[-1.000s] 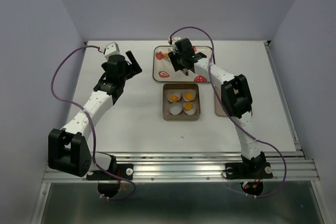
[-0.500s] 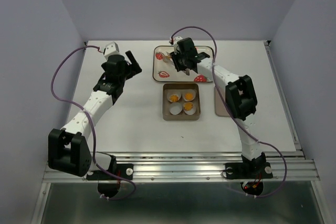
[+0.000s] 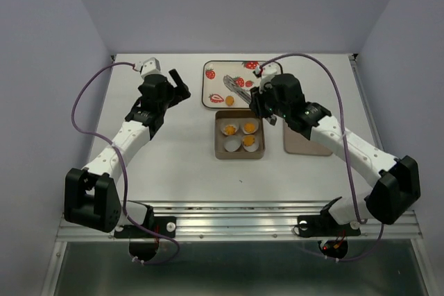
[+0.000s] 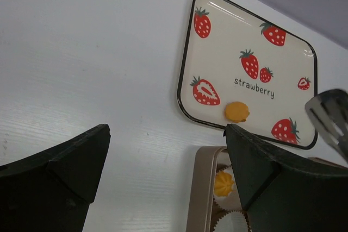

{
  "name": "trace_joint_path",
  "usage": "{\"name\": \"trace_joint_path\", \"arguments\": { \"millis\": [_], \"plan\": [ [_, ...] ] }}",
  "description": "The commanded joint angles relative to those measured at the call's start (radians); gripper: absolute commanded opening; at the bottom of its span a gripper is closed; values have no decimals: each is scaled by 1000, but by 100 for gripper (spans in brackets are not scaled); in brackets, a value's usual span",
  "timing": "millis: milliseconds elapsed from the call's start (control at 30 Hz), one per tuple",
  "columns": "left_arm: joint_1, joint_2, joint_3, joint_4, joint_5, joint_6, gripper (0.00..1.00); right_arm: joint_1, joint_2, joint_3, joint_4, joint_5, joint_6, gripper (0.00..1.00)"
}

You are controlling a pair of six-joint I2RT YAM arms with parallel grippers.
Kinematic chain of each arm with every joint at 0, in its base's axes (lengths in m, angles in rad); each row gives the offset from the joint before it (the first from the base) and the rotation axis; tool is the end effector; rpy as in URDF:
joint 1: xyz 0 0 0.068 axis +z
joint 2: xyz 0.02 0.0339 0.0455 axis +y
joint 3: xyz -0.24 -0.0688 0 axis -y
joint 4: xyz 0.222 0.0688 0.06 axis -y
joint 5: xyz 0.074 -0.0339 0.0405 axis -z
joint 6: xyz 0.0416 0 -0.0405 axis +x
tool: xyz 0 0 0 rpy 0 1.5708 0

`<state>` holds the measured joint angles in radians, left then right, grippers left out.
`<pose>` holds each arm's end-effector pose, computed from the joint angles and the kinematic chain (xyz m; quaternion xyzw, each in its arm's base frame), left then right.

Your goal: Pack the cookies

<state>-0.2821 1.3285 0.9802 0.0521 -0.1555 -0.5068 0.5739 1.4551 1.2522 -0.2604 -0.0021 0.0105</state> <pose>0.2915 -0.0778 0.2935 -0.1358 0.7910 -0.1703 0.5717 0.2731 0.1767 0.3143 -0.2370 0.8169 0.1523 0.5033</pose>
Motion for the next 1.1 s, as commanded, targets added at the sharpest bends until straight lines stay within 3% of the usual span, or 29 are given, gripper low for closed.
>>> {"name": "trace_joint_path", "arguments": {
  "millis": [0,133,333,467,733,833,1067],
  "plan": [
    [-14,4,-6,57,13,4,99,101,-140,-115,-52,-32,54,35],
    [-22,18,-2,60,25,2,99,121,-208,-168,-74,-30,112,36],
    [-26,24,-3,63,16,4,99,121,-145,-99,-79,189,146,38],
    [-26,35,-2,74,27,4,99,121,-10,15,-77,257,109,43],
    [-26,67,18,61,16,31,99,75,328,278,-109,220,34,52],
    [-26,72,21,55,13,39,99,75,395,334,-129,226,3,59],
    [-25,77,26,31,-4,51,99,75,505,409,-140,251,-29,60]
  ]
}}
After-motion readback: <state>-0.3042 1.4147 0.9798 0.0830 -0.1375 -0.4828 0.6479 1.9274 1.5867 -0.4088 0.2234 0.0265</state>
